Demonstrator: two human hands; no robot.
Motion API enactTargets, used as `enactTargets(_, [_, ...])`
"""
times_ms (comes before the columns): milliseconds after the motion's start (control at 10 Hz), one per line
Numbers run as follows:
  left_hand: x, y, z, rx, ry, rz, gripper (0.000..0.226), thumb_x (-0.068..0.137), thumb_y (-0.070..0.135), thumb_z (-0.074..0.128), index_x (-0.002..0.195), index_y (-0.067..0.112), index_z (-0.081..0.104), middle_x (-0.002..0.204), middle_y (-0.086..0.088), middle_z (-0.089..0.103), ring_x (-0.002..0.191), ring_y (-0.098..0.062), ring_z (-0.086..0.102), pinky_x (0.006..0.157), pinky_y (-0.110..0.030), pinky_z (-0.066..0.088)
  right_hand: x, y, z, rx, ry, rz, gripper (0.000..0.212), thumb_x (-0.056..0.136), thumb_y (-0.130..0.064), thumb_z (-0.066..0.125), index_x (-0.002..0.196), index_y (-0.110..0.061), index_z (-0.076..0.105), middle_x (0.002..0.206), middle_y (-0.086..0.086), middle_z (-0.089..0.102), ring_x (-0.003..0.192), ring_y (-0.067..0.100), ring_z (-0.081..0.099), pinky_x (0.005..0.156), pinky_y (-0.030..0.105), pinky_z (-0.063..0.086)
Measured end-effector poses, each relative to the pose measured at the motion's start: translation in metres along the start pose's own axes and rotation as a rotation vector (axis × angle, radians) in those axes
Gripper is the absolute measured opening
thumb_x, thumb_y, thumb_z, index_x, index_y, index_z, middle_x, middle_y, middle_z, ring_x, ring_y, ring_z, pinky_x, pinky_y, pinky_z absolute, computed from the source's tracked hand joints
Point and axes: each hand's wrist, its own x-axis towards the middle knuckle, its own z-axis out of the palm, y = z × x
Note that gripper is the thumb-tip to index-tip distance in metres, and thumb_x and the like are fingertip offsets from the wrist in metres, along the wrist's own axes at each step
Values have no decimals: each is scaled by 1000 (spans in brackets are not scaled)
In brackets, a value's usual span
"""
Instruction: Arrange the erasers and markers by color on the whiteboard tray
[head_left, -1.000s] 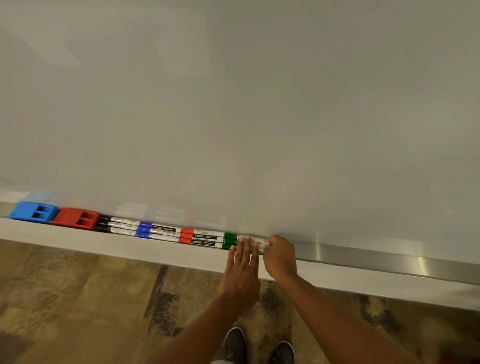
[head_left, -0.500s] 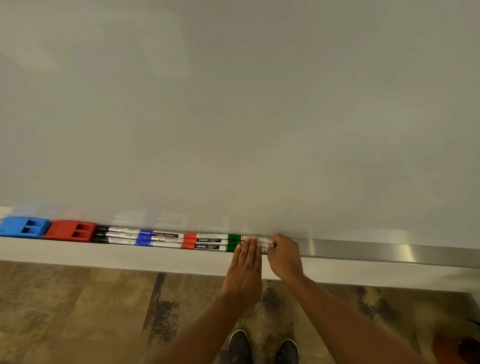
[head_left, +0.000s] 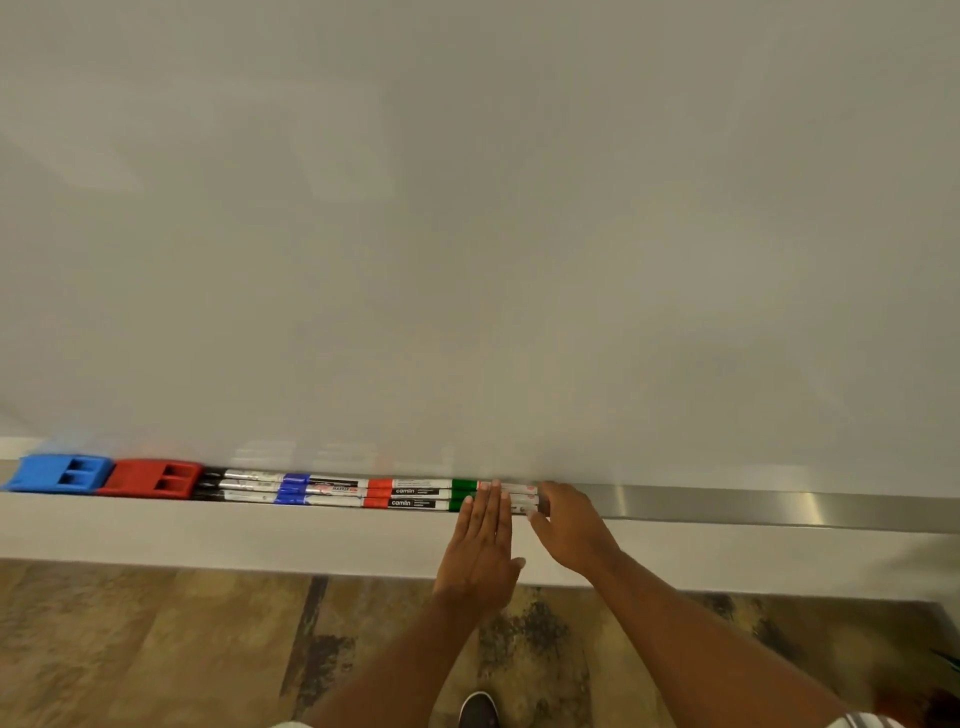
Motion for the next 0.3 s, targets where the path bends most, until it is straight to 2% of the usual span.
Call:
enactTargets(100, [-10,9,-11,17,45,20,90,108,57,32,163,-1,-11,171,-20,-22,159,-38,-21,129,-49,-20,-21,13,-2,-189,-52,-58,63,103,-47,49,153,-13,37,157,11,45,142,30,44,116,41,39])
enactTargets(200, [-25,21,-24,48,85,42,89,108,61,26,164,-2,-5,172,-20,-17,159,-39,-19,124,-45,-20,-48,26,-7,-300,-27,-80,79,102,-61,38,162,-13,15,170,9,21,155,29,23,123,44,27])
enactTargets(300, [-41,37,-28,15,146,5,92,106,68,15,164,-1,-3,172,-19,-15,160,-39,-16,124,-44,-18,-74,39,-11,-359,23,-111,88,100,-69,27,163,-15,0,173,8,4,159,30,8,126,45,14])
